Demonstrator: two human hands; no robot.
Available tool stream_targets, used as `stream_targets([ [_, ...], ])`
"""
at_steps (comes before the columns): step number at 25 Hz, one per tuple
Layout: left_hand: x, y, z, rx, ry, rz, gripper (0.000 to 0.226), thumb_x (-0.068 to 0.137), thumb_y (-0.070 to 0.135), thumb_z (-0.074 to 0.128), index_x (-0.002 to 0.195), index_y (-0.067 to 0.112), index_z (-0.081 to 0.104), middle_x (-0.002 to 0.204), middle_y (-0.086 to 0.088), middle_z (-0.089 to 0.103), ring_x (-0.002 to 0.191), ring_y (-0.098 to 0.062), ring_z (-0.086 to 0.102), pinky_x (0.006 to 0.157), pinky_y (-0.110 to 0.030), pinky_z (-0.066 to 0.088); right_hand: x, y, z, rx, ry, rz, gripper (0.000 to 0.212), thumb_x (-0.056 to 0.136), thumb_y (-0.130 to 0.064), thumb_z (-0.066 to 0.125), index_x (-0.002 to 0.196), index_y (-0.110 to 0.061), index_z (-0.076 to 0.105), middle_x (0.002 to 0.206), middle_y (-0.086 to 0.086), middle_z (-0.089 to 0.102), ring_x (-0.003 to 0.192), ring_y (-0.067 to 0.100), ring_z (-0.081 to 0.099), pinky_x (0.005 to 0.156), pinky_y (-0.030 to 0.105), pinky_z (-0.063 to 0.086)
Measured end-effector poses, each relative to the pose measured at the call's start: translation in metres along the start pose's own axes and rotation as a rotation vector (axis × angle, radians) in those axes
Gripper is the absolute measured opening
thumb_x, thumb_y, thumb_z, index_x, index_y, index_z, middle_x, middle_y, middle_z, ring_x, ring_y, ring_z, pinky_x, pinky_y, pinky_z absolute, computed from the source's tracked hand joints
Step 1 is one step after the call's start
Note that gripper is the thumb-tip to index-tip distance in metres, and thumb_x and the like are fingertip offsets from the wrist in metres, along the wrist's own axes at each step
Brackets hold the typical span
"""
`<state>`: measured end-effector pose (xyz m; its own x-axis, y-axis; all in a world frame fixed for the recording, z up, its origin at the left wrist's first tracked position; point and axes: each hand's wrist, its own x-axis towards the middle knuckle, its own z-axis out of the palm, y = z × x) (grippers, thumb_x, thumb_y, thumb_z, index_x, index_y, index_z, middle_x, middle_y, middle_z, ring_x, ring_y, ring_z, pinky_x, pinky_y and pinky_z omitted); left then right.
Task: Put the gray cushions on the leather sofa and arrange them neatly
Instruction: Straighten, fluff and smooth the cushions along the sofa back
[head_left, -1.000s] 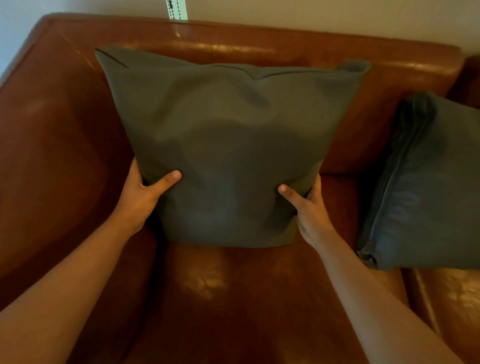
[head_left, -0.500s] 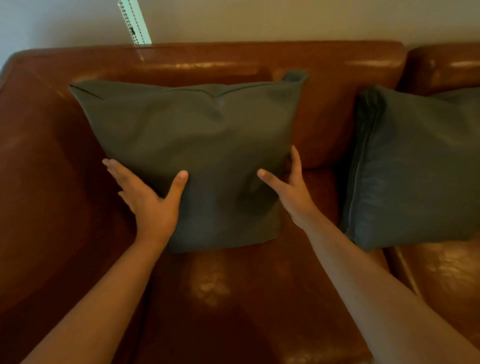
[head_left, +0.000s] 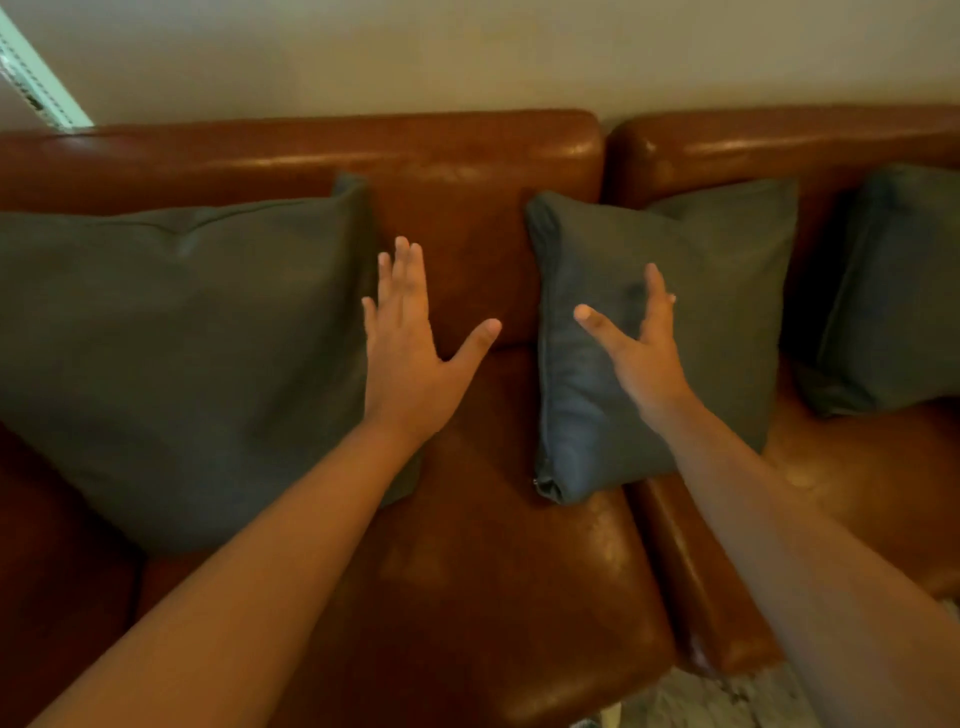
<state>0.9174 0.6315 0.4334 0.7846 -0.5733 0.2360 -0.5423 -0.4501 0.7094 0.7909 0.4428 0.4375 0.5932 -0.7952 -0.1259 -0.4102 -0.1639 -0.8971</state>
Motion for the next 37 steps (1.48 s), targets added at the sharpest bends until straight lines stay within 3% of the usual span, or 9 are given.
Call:
stream_targets([
  [6, 0.023, 0.049, 0.109, -0.153, -0.062, -0.287, 0.105, 0.082, 0.069, 0.052, 0.154, 0.015, -0.001, 0.164, -0.001, -0.002, 0.149, -0.015, -0.008, 0.121, -0.046, 0.001, 0.07, 0.063, -0.109, -0.172, 0.118, -0.003, 0.104, 0.081, -0.052, 0.071, 0.156, -0.023, 0.006, 0.165, -0.001, 0.001, 0.15, 0.02, -0.012, 0.121, 0.052, 0.004],
  [9, 0.041, 0.072, 0.155, -0.181, -0.025, -0.407, 0.108, 0.081, 0.065, 0.059, 0.154, 0.009, 0.001, 0.164, -0.007, 0.001, 0.15, -0.02, -0.004, 0.122, -0.047, 0.007, 0.112, 0.095, -0.158, -0.238, 0.049, 0.044, 0.108, 0.079, -0.056, 0.071, 0.156, -0.023, 0.003, 0.165, -0.001, -0.002, 0.151, 0.022, -0.009, 0.121, 0.052, 0.006],
  [11, 0.052, 0.08, 0.174, -0.233, -0.025, -0.51, 0.118, 0.074, 0.067, 0.066, 0.154, 0.008, 0.002, 0.163, -0.01, 0.005, 0.15, -0.024, 0.001, 0.122, -0.044, 0.01, 0.137, 0.109, -0.177, -0.257, -0.034, 0.119, 0.119, 0.07, -0.063, 0.074, 0.156, -0.025, 0.002, 0.165, -0.001, -0.001, 0.151, 0.024, 0.0, 0.121, 0.052, 0.013],
  [14, 0.064, 0.073, 0.186, -0.329, -0.024, -0.649, 0.143, 0.044, 0.084, 0.071, 0.153, 0.013, 0.012, 0.157, -0.009, 0.029, 0.144, -0.025, 0.028, 0.117, -0.042, 0.029, 0.156, 0.116, -0.187, -0.121, -0.172, 0.332, 0.152, 0.034, -0.077, 0.081, 0.155, -0.033, 0.0, 0.163, -0.003, 0.012, 0.147, 0.027, 0.019, 0.116, 0.053, 0.027],
  [17, 0.064, 0.069, 0.193, -0.471, -0.072, -0.739, 0.123, 0.053, 0.067, 0.082, 0.148, 0.016, 0.024, 0.145, 0.0, 0.045, 0.129, -0.018, 0.048, 0.109, -0.038, 0.041, 0.168, 0.125, -0.188, 0.018, -0.272, 0.447, 0.161, 0.027, -0.066, 0.088, 0.153, -0.038, -0.008, 0.16, 0.001, 0.022, 0.142, 0.031, 0.031, 0.111, 0.054, 0.034],
  [23, 0.054, 0.077, 0.191, -0.614, -0.053, -0.721, 0.093, 0.063, 0.051, 0.084, 0.141, 0.024, 0.04, 0.129, 0.005, 0.06, 0.109, -0.011, 0.062, 0.092, -0.032, 0.053, 0.17, 0.127, -0.188, 0.156, -0.306, 0.411, 0.157, 0.029, -0.051, 0.091, 0.154, -0.037, -0.002, 0.152, 0.003, 0.036, 0.134, 0.031, 0.041, 0.109, 0.056, 0.037],
  [26, 0.041, 0.087, 0.18, -0.645, -0.024, -0.655, 0.098, 0.054, 0.056, 0.087, 0.137, 0.028, 0.044, 0.123, 0.009, 0.063, 0.107, -0.008, 0.064, 0.093, -0.033, 0.054, 0.159, 0.123, -0.194, 0.173, -0.329, 0.317, 0.153, 0.031, -0.052, 0.091, 0.153, -0.038, -0.001, 0.152, 0.0, 0.034, 0.136, 0.027, 0.039, 0.113, 0.054, 0.032],
  [32, 0.03, 0.089, 0.155, -0.592, 0.116, -0.495, 0.091, 0.067, 0.04, 0.08, 0.144, 0.03, 0.033, 0.122, 0.023, 0.056, 0.105, 0.015, 0.056, 0.091, -0.016, 0.049, 0.145, 0.124, -0.19, 0.265, -0.3, 0.033, 0.139, 0.045, -0.05, 0.094, 0.151, -0.042, 0.005, 0.152, -0.009, 0.032, 0.135, 0.015, 0.04, 0.108, 0.045, 0.041],
  [37, 0.042, 0.08, 0.166, -0.485, -0.015, -0.483, 0.079, 0.074, 0.04, 0.078, 0.137, 0.041, 0.031, 0.118, 0.025, 0.054, 0.103, 0.015, 0.053, 0.085, -0.011, 0.045, 0.141, 0.145, -0.173, 0.162, -0.287, 0.183, 0.154, 0.035, -0.069, 0.088, 0.151, -0.042, -0.011, 0.16, -0.008, 0.019, 0.143, 0.022, 0.029, 0.114, 0.053, 0.033],
])
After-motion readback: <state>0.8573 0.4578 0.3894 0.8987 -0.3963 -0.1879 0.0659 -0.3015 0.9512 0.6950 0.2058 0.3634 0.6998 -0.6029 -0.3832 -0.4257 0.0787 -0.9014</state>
